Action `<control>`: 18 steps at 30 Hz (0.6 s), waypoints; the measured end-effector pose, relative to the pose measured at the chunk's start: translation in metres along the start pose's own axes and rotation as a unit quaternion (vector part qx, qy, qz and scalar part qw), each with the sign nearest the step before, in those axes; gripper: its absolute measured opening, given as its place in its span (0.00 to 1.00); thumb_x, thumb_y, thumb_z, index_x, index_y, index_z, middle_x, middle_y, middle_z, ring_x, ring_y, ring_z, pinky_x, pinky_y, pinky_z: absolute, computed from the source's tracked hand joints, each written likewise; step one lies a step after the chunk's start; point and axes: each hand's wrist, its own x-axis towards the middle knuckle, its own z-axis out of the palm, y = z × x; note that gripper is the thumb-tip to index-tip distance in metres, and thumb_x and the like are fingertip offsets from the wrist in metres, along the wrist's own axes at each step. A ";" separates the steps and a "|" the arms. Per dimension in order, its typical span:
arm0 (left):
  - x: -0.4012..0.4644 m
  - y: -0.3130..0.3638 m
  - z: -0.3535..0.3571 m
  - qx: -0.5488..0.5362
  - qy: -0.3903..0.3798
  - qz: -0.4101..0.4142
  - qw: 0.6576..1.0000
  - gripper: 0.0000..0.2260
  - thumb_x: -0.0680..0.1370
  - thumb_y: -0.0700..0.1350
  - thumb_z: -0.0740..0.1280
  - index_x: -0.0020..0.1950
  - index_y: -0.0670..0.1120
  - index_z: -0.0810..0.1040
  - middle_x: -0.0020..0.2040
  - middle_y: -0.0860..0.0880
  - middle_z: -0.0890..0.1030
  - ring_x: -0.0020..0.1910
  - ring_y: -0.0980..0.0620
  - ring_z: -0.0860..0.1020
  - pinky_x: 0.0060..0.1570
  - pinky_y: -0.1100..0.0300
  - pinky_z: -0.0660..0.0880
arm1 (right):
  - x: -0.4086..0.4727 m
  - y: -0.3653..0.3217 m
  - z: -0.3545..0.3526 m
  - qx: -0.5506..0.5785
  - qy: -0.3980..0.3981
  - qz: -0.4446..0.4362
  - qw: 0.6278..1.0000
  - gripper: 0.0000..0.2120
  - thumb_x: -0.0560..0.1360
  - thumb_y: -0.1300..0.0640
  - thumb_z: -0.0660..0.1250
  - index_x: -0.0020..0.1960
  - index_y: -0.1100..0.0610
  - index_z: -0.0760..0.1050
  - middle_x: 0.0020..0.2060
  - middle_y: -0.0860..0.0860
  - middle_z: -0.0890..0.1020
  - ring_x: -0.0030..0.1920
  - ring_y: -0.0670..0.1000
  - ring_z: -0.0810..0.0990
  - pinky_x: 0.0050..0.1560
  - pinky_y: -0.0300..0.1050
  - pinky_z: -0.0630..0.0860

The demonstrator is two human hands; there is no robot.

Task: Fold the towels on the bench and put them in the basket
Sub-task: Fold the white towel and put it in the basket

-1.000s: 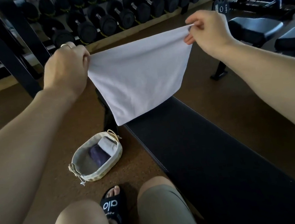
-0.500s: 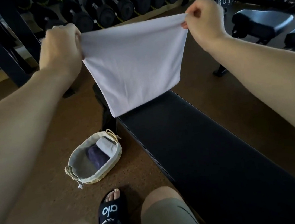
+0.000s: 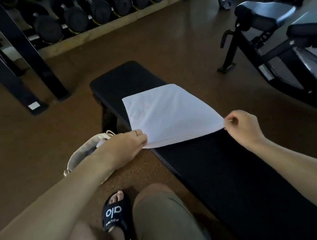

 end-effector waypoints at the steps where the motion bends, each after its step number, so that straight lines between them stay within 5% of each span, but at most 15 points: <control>1: -0.001 0.005 0.006 0.028 -0.015 0.011 0.999 0.09 0.86 0.42 0.54 0.61 0.46 0.72 0.58 0.48 0.73 0.52 0.46 0.80 0.46 0.53 0.74 | -0.009 0.005 0.000 -0.002 0.009 -0.004 1.000 0.05 0.78 0.64 0.69 0.45 0.57 0.80 0.43 0.50 0.81 0.43 0.47 0.80 0.42 0.37 0.74; 8: -0.019 -0.005 0.016 0.021 -0.003 0.000 1.000 0.05 0.85 0.46 0.54 0.52 0.52 0.68 0.48 0.54 0.70 0.44 0.52 0.77 0.45 0.48 0.78 | -0.052 0.006 -0.012 -0.076 0.002 -0.156 0.985 0.09 0.73 0.66 0.71 0.39 0.54 0.76 0.38 0.48 0.77 0.38 0.47 0.76 0.39 0.39 0.73; 12: -0.036 -0.012 0.015 0.005 -0.031 0.004 1.000 0.06 0.84 0.50 0.55 0.49 0.54 0.69 0.46 0.57 0.71 0.42 0.55 0.74 0.50 0.51 0.74 | -0.084 -0.003 -0.017 -0.124 -0.049 -0.231 0.964 0.08 0.70 0.61 0.69 0.39 0.50 0.74 0.38 0.44 0.77 0.42 0.46 0.75 0.46 0.42 0.74; 18: -0.056 -0.017 0.009 0.001 -0.026 -0.033 0.999 0.04 0.83 0.51 0.59 0.53 0.55 0.73 0.47 0.58 0.73 0.46 0.55 0.75 0.43 0.60 0.67 | -0.116 -0.014 -0.016 -0.099 -0.110 -0.256 0.955 0.08 0.72 0.62 0.70 0.40 0.50 0.77 0.37 0.42 0.79 0.41 0.44 0.77 0.49 0.37 0.72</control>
